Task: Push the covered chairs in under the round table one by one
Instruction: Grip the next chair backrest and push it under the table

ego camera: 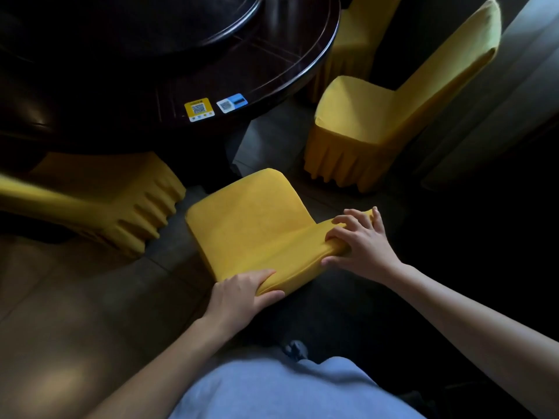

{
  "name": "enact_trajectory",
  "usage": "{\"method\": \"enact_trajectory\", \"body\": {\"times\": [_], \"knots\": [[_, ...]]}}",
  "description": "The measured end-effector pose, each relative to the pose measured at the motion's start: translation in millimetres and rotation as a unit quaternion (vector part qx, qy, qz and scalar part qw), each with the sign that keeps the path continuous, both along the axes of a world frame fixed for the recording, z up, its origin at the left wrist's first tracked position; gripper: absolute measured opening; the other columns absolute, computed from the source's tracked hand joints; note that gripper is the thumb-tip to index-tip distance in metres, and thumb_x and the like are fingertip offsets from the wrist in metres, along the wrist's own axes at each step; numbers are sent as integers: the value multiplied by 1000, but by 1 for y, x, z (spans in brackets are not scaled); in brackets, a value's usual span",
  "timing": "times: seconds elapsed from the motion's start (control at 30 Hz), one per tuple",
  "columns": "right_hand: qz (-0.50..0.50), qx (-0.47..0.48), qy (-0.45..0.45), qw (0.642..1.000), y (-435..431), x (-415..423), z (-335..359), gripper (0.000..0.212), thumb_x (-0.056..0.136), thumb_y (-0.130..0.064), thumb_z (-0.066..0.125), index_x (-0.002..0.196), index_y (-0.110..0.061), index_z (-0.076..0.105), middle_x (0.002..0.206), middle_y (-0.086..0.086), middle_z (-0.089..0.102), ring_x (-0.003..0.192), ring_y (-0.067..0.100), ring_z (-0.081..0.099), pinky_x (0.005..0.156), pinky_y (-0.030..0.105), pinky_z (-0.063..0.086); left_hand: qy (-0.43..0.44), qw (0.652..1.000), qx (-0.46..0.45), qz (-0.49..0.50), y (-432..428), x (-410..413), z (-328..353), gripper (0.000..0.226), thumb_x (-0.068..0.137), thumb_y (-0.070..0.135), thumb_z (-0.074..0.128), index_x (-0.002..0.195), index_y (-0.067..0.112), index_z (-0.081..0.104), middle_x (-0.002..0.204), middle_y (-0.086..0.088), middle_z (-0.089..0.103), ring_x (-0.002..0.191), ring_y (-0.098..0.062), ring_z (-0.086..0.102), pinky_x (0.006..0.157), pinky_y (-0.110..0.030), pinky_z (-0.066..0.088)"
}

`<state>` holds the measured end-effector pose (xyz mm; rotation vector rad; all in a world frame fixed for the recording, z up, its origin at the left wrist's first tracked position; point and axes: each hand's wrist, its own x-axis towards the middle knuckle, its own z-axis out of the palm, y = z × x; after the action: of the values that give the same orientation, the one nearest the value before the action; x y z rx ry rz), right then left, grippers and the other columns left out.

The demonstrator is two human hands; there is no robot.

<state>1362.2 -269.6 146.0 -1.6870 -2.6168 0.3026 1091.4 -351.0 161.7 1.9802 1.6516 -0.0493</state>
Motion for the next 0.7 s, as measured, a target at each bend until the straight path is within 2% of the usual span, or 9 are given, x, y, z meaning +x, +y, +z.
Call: {"method": "enact_trajectory", "body": {"times": [0.1,0.27,0.37,0.43,0.5,0.7], "knots": [[-19,-13,0,1000,16,-5,1,75,66,-90,28,116,-42,56,143,-4,40,144,23,12,112,61,-11,-24,999,20,13,12,-4,-2,89,67,86,16,134,36,46,130,8,58,112,-16,57,86,-34,47],[-47,-40,12,998,48,-30,3,81,64,-89,28,120,-37,53,144,0,36,144,25,9,111,65,-7,-34,998,15,60,47,-23,-1,68,78,71,36,134,35,47,130,2,58,113,-19,57,88,-38,47],[-51,-66,29,996,68,-49,6,85,61,-89,28,120,-33,53,137,1,40,141,25,13,111,68,-1,-41,996,11,81,66,-43,-5,80,71,83,27,131,36,49,125,1,62,110,-21,59,84,-38,50],[-53,-77,27,995,81,-62,8,79,66,-86,35,119,-31,53,133,3,41,140,27,15,110,69,0,-49,994,9,95,79,-57,-5,94,62,92,16,129,37,52,119,2,65,104,-20,61,82,-38,52],[-57,-79,26,995,93,-75,8,73,71,-82,40,119,-29,53,133,4,41,139,29,15,109,69,-1,-58,992,-1,116,94,-70,-3,99,56,96,14,126,38,53,114,4,66,99,-19,61,81,-38,52],[-66,-108,18,992,137,-113,8,71,74,-80,41,124,-29,49,140,7,34,141,31,11,108,71,-4,-79,978,17,194,135,-101,-3,83,64,90,27,116,36,63,107,5,67,94,-17,60,70,-29,47]]}}
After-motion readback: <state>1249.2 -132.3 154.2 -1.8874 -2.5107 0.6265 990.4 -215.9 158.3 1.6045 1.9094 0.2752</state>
